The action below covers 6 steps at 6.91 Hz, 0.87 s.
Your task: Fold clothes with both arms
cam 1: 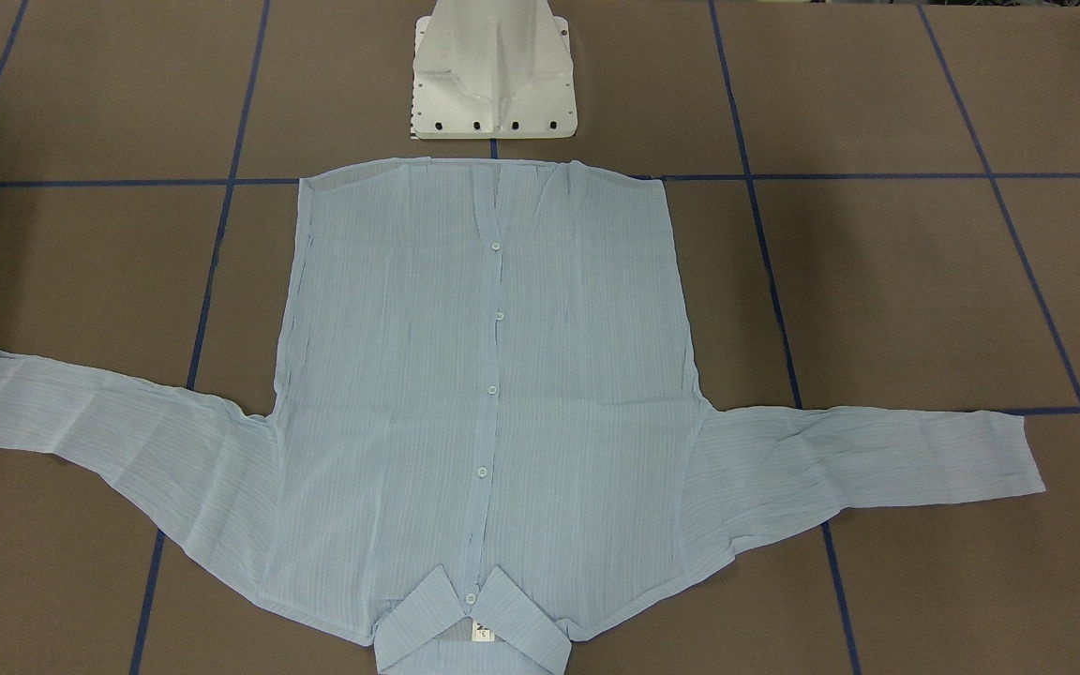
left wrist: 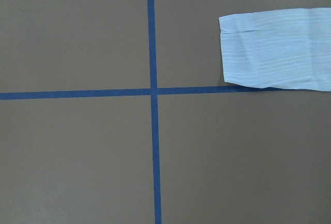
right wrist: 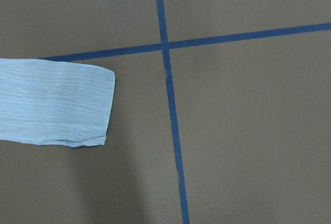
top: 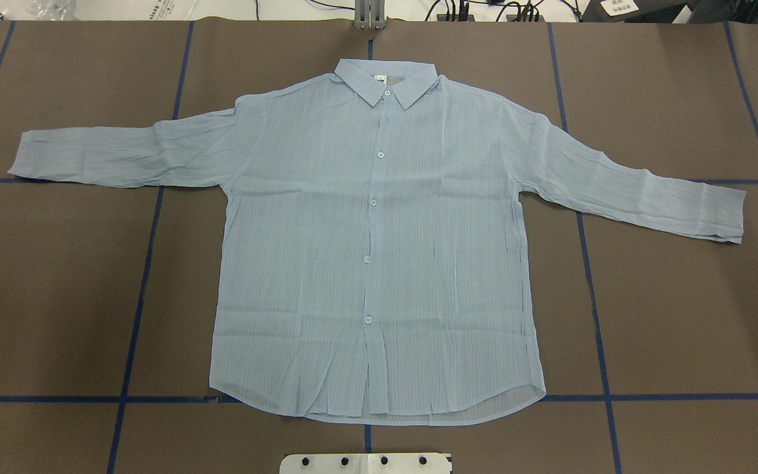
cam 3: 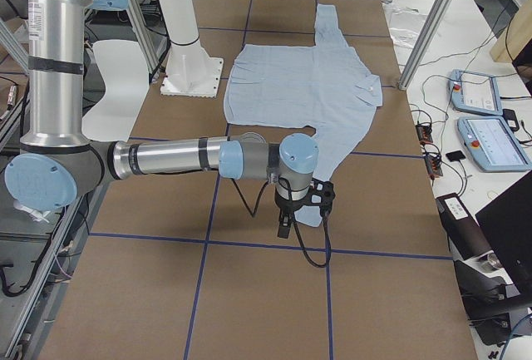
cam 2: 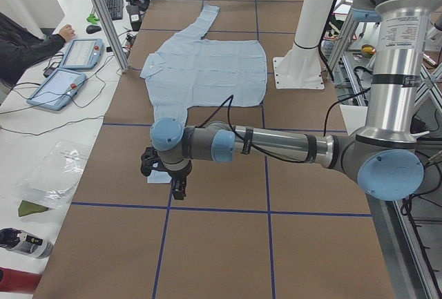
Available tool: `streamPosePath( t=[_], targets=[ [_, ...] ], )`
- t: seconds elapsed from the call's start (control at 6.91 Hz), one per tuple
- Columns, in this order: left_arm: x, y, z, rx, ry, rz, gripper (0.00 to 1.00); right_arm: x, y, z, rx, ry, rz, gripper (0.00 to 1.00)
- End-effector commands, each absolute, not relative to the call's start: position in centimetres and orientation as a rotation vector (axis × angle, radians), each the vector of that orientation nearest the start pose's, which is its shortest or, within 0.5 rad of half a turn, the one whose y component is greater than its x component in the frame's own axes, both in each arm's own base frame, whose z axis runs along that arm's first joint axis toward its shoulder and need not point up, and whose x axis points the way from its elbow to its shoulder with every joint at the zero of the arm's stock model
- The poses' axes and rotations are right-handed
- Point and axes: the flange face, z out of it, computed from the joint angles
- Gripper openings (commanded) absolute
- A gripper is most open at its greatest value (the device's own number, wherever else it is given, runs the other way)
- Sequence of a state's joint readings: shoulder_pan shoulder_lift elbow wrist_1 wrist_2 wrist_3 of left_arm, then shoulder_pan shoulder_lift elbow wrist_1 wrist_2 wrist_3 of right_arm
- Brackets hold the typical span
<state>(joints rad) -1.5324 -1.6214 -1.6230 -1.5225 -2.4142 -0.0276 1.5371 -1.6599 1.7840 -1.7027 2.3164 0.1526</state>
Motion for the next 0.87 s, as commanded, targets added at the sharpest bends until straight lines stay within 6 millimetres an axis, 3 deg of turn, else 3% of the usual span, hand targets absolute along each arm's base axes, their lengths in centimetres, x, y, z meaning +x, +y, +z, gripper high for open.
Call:
streamPosePath(
  t=[0.0,0.43,0.72],
  targets=[
    [-3.9,-51.7,60.7,0.024,0.845,0.033,0.99,5.0,-45.3,60.9,-0.073,-0.742,0.115,1.00],
    [-3.8,-51.7,60.7,0.035,0.843,0.044,0.99,4.9,-45.3,61.0,-0.078,-0.747,0.124,1.00],
    [-3.8,-52.8,59.6,0.086,0.826,0.069,0.99,4.5,-45.8,60.5,-0.056,-0.755,0.108,1.00]
  ],
)
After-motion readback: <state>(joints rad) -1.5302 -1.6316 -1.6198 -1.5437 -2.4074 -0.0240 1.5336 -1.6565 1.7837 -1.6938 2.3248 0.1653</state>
